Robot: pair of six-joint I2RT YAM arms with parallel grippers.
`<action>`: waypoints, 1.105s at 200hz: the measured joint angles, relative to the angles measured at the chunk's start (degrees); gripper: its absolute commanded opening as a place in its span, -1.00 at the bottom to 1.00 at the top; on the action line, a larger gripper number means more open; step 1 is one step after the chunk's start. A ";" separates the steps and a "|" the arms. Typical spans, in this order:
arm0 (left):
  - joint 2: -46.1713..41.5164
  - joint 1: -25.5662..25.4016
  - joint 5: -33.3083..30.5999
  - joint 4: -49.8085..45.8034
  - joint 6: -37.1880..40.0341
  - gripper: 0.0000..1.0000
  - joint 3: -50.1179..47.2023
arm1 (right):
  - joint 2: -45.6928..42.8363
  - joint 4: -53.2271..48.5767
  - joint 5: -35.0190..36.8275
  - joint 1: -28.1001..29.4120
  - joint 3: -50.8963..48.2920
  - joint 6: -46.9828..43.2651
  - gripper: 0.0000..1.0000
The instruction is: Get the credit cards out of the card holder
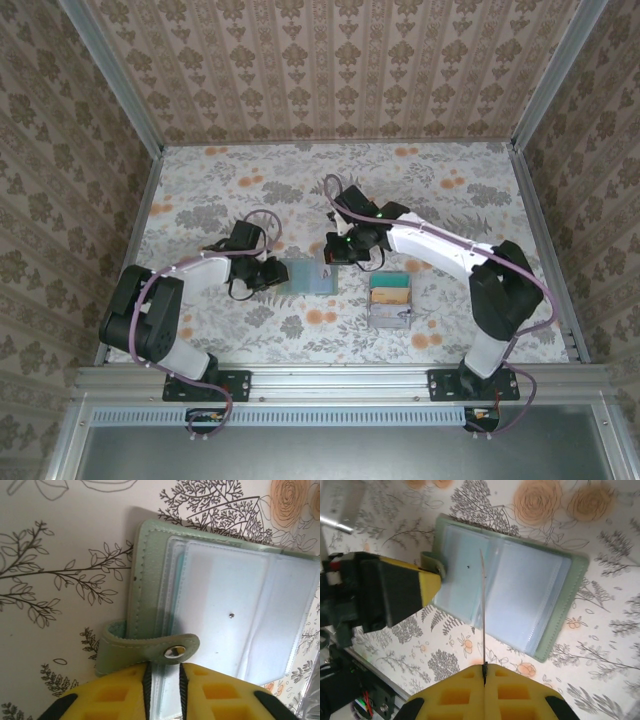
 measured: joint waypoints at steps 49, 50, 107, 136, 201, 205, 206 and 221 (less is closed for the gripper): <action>-5.44 0.00 -0.04 -1.62 -0.22 0.11 2.64 | -6.71 -11.61 4.94 0.87 5.25 -12.96 -1.00; -5.53 0.00 -0.02 -1.62 -0.20 0.12 2.71 | -6.97 -11.87 4.98 0.90 5.27 -13.33 -1.00; -12.61 0.39 -0.70 -2.82 -0.04 0.95 4.79 | -18.86 -21.53 8.70 0.96 2.25 -33.83 -1.00; -16.22 1.14 -1.92 -3.54 -0.33 1.00 4.81 | -23.91 -25.64 9.77 1.20 -1.27 -44.57 -1.00; -20.81 2.34 -3.63 -3.72 -0.35 1.00 4.46 | -23.19 -29.53 17.38 4.94 -9.75 -58.77 -1.00; -21.00 2.43 -3.76 -3.72 -0.35 1.00 4.31 | -23.19 -29.51 17.66 5.11 -10.38 -59.28 -1.00; -21.00 2.43 -3.76 -3.72 -0.33 1.00 4.26 | -23.19 -29.51 17.70 5.16 -10.47 -59.32 -1.00; -21.49 2.67 -3.96 -3.91 -0.35 1.00 3.61 | -23.19 -29.46 18.29 5.46 -12.31 -60.57 -1.00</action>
